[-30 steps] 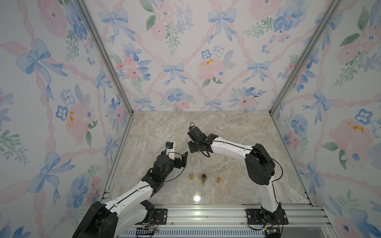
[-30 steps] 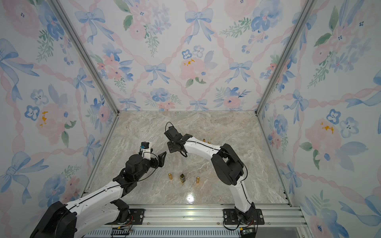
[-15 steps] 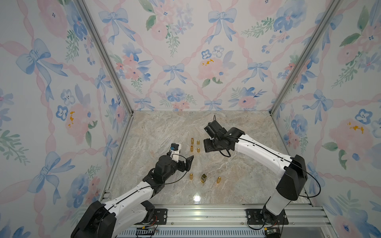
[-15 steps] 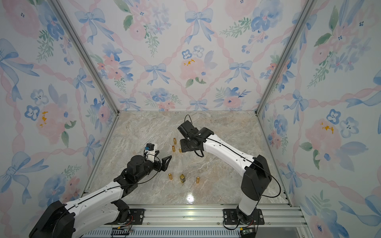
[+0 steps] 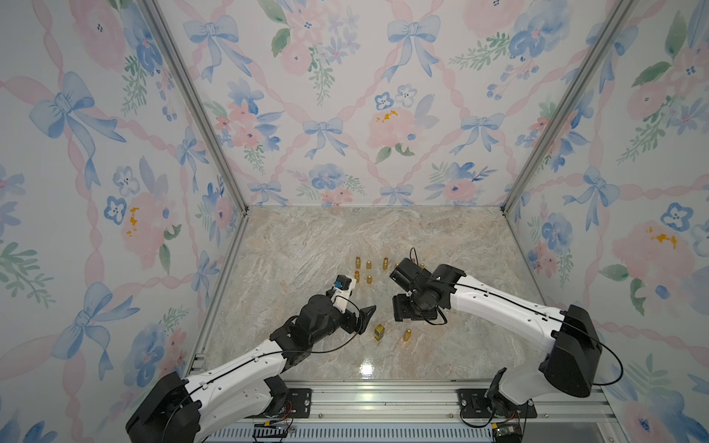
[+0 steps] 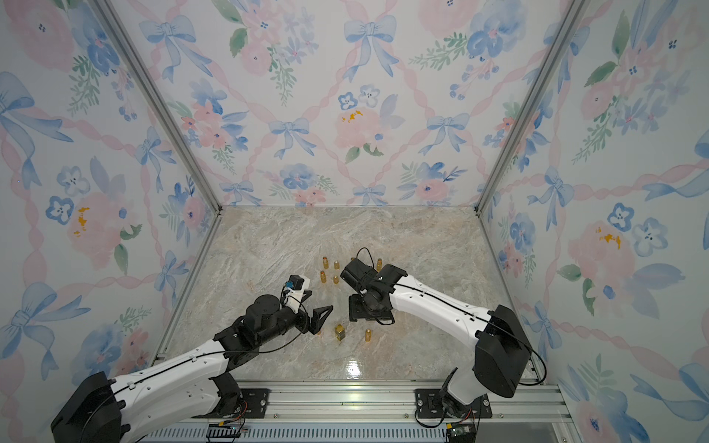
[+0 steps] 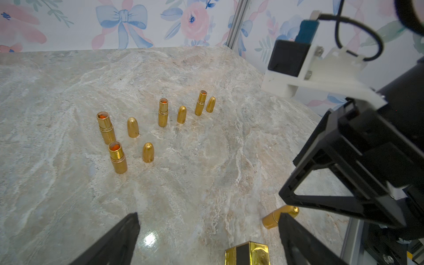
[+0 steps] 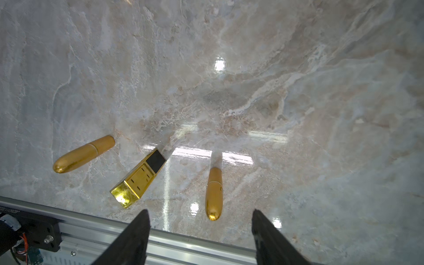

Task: Open the lipstick cap
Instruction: Pick up the lipstick at the center of the board.

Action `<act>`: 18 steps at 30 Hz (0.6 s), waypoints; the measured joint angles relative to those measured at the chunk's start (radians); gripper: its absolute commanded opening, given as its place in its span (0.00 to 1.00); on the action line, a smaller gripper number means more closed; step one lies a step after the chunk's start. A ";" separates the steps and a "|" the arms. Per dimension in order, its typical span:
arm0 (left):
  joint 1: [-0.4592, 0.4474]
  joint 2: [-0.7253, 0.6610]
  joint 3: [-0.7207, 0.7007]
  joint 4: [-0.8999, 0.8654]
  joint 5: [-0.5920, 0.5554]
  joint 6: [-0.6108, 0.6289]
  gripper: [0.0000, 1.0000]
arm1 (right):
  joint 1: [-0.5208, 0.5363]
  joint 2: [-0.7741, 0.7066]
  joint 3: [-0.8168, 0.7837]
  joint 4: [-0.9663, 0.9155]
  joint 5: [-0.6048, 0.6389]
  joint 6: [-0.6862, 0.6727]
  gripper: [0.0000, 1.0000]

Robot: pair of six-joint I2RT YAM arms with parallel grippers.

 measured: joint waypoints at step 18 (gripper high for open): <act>-0.129 0.035 0.024 -0.071 -0.082 -0.016 0.98 | 0.035 0.043 -0.178 0.175 -0.029 0.113 0.52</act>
